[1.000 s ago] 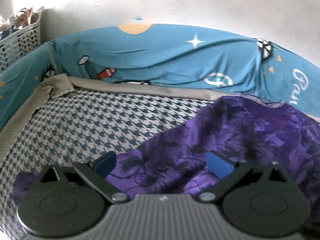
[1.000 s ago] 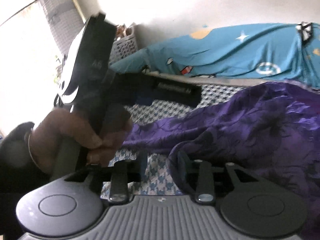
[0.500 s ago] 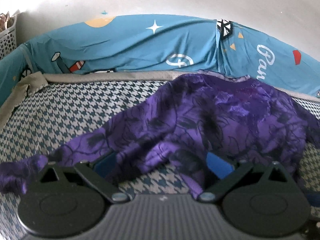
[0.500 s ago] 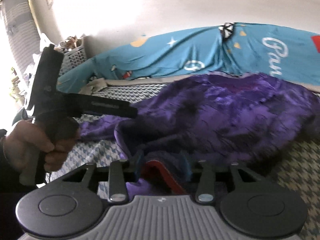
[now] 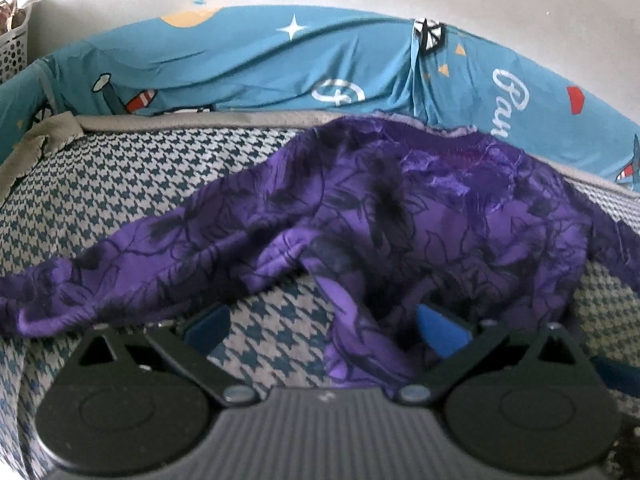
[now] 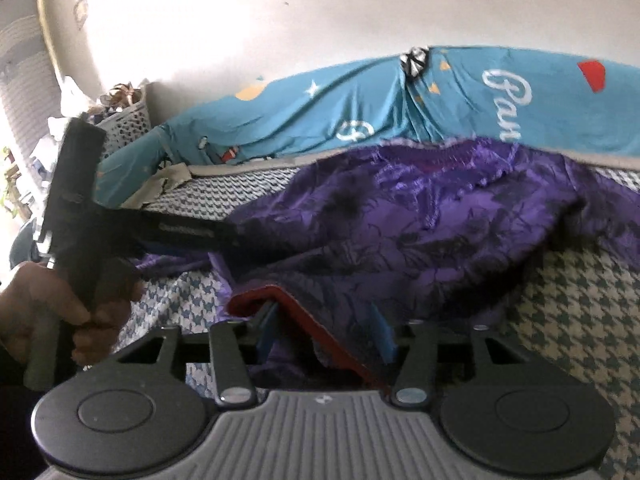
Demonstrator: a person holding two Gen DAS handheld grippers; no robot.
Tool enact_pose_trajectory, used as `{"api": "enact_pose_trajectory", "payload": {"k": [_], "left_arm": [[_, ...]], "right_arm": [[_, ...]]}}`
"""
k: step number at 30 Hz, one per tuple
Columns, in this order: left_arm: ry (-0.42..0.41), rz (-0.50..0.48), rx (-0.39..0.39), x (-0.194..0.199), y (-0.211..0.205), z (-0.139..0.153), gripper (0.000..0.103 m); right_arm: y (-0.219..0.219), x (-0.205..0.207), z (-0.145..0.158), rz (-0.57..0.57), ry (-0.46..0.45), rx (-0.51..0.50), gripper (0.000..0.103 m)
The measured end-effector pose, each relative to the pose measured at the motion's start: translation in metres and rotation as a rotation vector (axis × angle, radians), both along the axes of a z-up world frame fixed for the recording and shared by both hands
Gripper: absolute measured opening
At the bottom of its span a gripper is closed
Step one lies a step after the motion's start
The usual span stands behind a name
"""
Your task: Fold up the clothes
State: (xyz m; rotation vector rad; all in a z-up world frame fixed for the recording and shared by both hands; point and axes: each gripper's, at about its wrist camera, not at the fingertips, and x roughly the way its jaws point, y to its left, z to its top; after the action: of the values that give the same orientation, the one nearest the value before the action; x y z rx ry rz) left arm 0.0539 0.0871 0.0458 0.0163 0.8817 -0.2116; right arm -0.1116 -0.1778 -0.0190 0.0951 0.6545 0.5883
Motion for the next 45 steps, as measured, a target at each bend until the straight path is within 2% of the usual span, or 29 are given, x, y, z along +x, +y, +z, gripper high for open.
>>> {"api": "enact_pose_trajectory", "payload": {"k": [6,11,13,15,18,27,36,41,42,45], "left_arm": [[0.022,0.033,-0.012,0.005,-0.001,-0.009,0.103],[0.042,0.054,-0.001,0.010,-0.001,-0.016,0.103],[0.051,0.058,0.004,0.011,-0.002,-0.019,0.103],[0.055,0.060,0.020,0.011,-0.002,-0.022,0.103],[0.060,0.066,0.046,0.011,0.000,-0.027,0.103],[0.017,0.093,0.132,0.007,0.008,-0.032,0.103],[0.010,0.072,0.134,-0.005,0.012,-0.039,0.103],[-0.041,0.079,0.147,-0.007,0.013,-0.033,0.103],[-0.039,0.085,0.148,-0.007,0.014,-0.034,0.103],[-0.020,0.108,0.136,-0.006,0.018,-0.035,0.103]], "right_arm": [[0.016,-0.003,-0.004,0.037,-0.049,-0.043,0.059],[0.022,0.002,-0.013,-0.004,-0.045,-0.080,0.059],[0.025,0.004,-0.017,-0.020,-0.043,-0.094,0.051],[0.027,0.006,-0.020,-0.036,-0.041,-0.109,0.020],[0.022,0.008,-0.021,-0.074,-0.038,-0.088,0.012],[-0.020,-0.024,-0.003,-0.242,-0.099,0.009,0.009],[-0.070,-0.054,0.008,-0.442,-0.113,0.063,0.007],[-0.088,-0.059,0.014,-0.461,-0.135,0.124,0.007],[-0.089,-0.057,0.013,-0.473,-0.129,0.107,0.009],[-0.091,-0.052,0.007,-0.575,-0.095,-0.032,0.009]]}}
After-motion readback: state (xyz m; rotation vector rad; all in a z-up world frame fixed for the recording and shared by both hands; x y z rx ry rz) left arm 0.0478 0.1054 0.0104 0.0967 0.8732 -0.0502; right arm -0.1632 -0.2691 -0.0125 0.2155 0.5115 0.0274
